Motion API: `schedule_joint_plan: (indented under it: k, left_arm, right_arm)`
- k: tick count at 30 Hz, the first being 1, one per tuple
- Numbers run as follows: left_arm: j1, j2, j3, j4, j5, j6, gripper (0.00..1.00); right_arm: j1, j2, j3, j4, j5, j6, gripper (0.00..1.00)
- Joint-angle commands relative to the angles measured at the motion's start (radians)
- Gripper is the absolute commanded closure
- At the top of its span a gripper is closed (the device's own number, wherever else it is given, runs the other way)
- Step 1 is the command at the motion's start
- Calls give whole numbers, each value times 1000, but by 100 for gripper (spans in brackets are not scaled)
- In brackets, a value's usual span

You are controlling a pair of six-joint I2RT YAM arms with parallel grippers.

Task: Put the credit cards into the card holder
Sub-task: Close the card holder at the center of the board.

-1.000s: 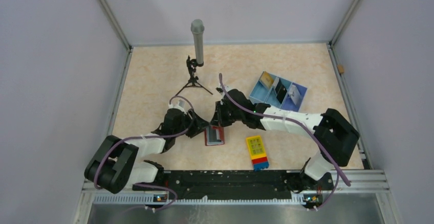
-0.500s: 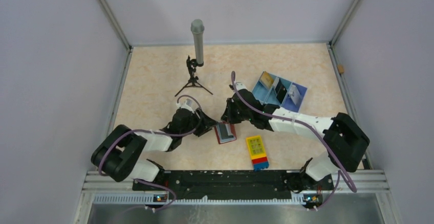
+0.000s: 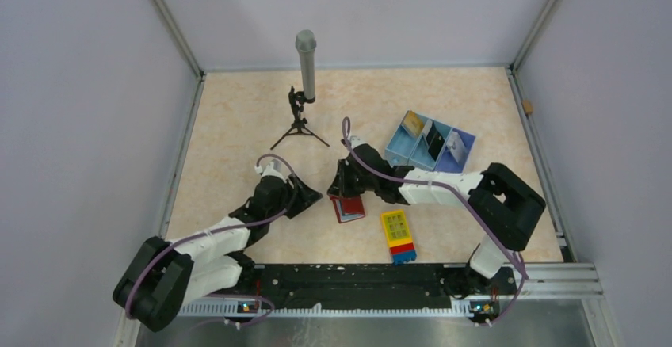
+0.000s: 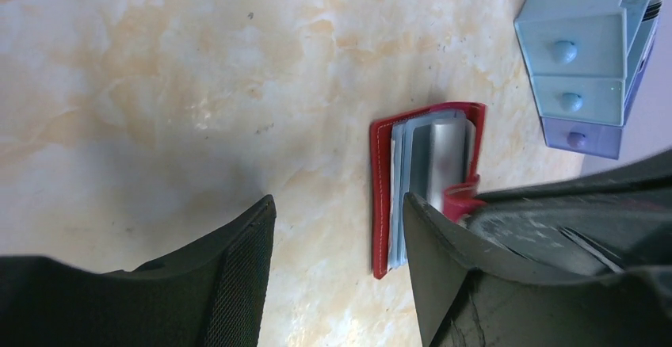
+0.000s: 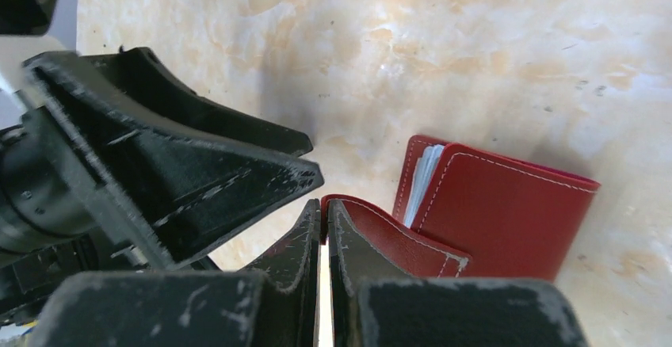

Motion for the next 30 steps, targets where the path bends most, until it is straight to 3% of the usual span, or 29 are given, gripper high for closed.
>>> schedule_joint_plan:
  k: [1,11,17,24,30]
  left_arm:
    - [4,-121,-25,-88,-61,4,39]
    - [8,-282,-10,-245,-116,-1,39]
    - [8,-294,35,-301,-113,26,35]
    - [13,-299,76,-337,-115,59,32]
    - [15,-270,114,-343,-89,119,29]
  right_arm:
    - [16,78,-18,133,-52,38,100]
    - [29,155,-16,214,-102,14,100]
    - [30,73,21,143,-149,-42,77]
    - [30,-72,110,-81,-181,-134,49]
    - [-18,-187,148,-317,-37,-206,41]
